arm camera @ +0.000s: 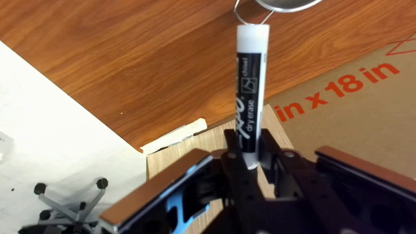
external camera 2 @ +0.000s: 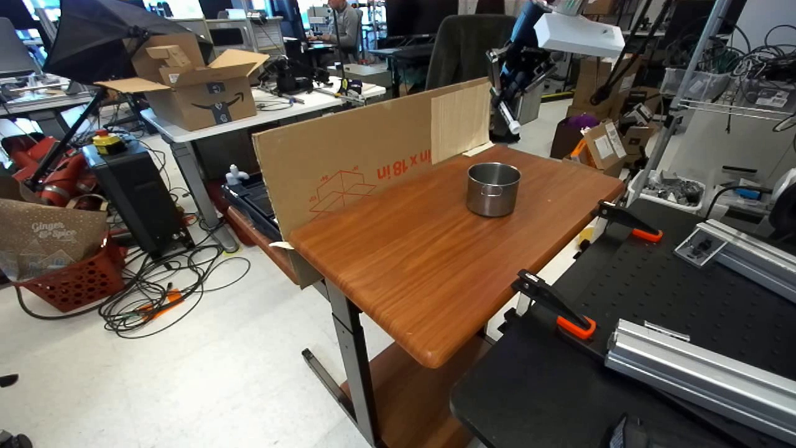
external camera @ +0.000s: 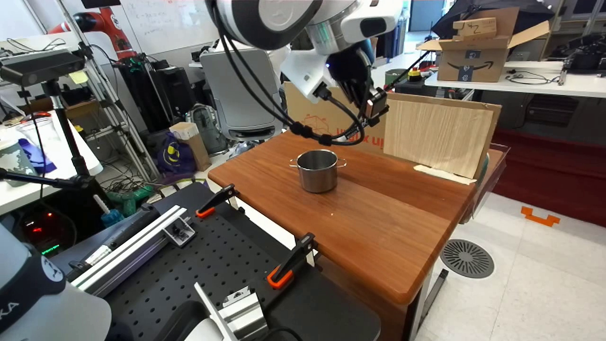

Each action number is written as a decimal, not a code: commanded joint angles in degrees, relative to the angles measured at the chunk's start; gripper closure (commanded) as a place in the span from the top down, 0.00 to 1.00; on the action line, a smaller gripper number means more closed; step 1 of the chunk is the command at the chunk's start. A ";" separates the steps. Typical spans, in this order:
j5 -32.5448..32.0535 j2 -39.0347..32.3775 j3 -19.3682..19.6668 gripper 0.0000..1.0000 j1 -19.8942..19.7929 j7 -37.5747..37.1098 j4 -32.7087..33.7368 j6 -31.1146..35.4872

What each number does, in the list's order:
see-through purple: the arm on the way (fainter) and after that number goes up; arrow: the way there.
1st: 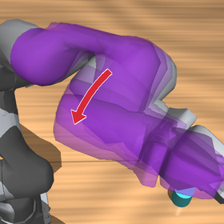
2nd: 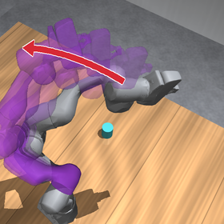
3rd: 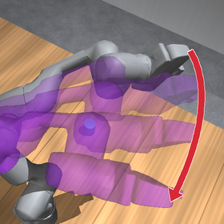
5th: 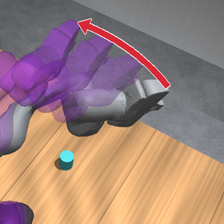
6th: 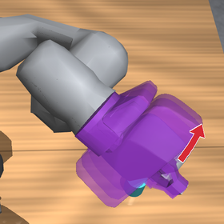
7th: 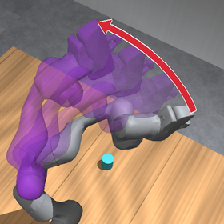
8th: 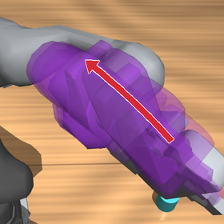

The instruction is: Put the marker in the pot

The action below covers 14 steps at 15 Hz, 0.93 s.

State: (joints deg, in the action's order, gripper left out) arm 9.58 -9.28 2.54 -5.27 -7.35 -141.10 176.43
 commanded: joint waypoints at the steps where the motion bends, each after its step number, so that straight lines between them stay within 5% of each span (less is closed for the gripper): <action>1: 1.16 2.15 -2.33 0.05 0.24 0.36 -6.55 10.43; 9: 0.33 -1.17 -3.34 0.05 3.41 -0.49 -13.18 25.88; 14: 3.84 -0.14 -1.40 0.05 6.18 2.29 -9.03 22.01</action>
State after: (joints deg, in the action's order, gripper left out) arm 10.25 -8.98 -0.82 -1.71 -7.23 -151.67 198.43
